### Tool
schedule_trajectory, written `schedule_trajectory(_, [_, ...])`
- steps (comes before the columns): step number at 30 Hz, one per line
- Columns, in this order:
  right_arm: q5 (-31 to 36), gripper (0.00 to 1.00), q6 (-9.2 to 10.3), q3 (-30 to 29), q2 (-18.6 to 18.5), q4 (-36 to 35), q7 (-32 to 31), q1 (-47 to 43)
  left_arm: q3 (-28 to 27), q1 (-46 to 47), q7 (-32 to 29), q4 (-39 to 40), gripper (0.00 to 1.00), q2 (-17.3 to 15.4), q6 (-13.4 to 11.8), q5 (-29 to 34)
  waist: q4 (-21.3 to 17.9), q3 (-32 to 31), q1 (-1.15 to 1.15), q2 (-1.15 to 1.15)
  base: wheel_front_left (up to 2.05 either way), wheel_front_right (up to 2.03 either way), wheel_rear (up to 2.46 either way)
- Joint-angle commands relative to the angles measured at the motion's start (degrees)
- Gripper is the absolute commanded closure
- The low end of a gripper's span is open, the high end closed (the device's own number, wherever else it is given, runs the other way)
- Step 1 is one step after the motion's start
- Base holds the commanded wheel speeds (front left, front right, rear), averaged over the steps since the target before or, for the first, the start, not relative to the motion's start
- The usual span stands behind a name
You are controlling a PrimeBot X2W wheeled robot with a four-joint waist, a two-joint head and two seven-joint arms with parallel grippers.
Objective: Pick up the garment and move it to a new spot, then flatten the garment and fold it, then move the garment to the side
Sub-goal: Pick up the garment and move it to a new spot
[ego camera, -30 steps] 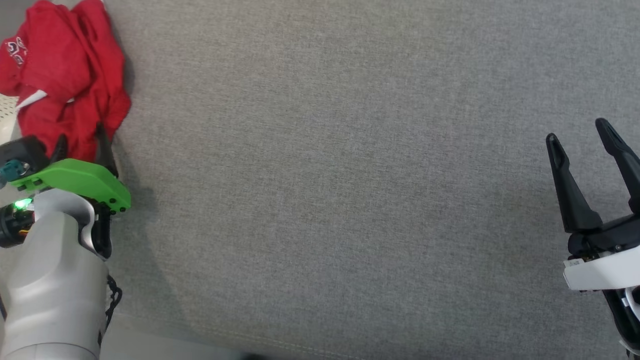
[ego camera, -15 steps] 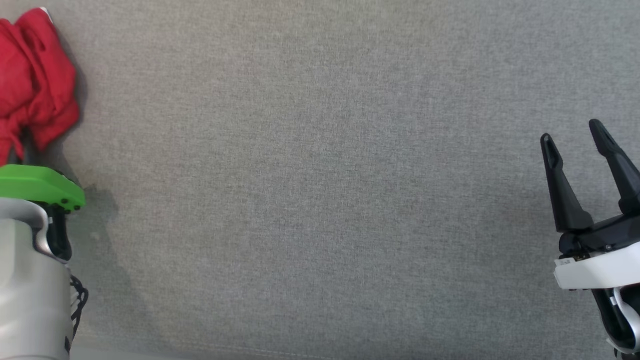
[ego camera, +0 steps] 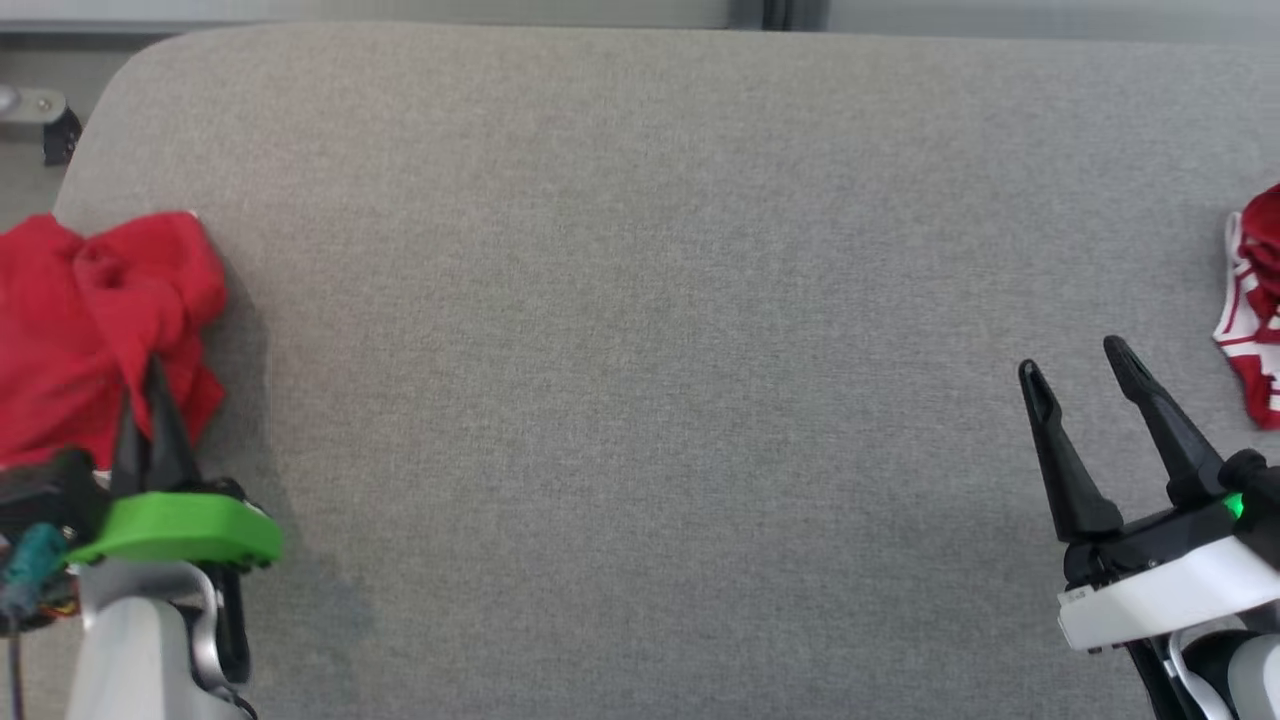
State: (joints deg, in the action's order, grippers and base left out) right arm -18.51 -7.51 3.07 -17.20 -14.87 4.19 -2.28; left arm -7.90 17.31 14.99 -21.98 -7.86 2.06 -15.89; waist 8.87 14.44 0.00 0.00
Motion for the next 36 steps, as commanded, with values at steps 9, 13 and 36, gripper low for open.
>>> schedule_trajectory(9, [-0.8,0.00,0.04,0.4,0.7,-0.3,0.3,-2.5,10.9,-8.2,-6.8,11.0,1.00,3.8,2.0,1.3,-10.6,-5.1,0.00,0.00,0.00,0.00,0.00])
schedule_trajectory(13, [-1.2,0.00,0.04,0.7,1.1,0.2,0.9,-1.3,20.0,-4.3,-8.7,10.6,1.00,4.6,3.7,1.2,-14.6,-3.7,0.00,0.00,0.00,0.00,0.00])
schedule_trajectory(36, [-1.5,0.00,0.04,0.9,2.6,5.9,6.2,3.0,55.9,18.3,0.0,0.8,0.00,4.7,-3.2,-12.4,-20.8,2.3,0.00,0.00,0.00,0.00,0.00])
